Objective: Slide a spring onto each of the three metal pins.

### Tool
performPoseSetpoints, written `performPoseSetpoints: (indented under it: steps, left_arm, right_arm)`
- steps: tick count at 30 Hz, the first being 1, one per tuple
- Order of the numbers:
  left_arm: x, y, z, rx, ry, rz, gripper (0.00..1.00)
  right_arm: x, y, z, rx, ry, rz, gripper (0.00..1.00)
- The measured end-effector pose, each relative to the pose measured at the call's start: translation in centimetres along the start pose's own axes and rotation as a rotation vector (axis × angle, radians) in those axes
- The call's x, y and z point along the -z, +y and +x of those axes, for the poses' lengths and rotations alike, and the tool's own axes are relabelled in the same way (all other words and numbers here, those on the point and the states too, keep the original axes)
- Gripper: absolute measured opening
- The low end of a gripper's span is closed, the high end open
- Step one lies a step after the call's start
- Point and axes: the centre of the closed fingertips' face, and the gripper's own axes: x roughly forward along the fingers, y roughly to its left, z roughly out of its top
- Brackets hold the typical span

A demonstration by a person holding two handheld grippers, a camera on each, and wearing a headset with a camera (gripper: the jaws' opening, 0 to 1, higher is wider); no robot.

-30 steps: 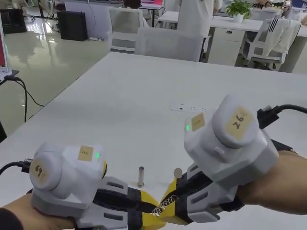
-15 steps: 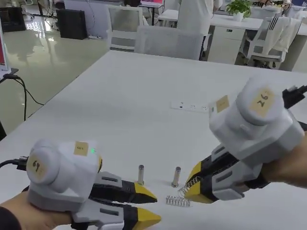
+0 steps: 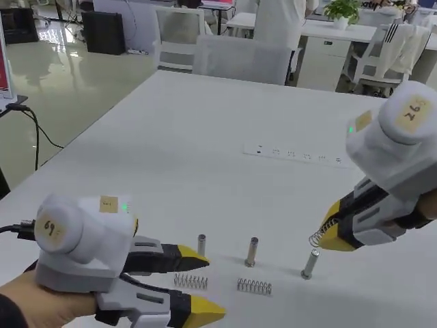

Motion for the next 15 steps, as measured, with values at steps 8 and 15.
performPoseSetpoints:
  steps: [8,15]
  left_arm:
    - [0.2,0.5,-0.2,-0.021,0.007,-0.025,0.45]
    - [0.2,0.9,-0.5,-0.041,0.001,-0.025,0.48]
  right_arm:
    - [1.4,-1.5,1.5,-0.027,0.072,0.014,0.08]
    - [2.2,-1.8,3.3,-0.058,0.119,0.010,0.09]
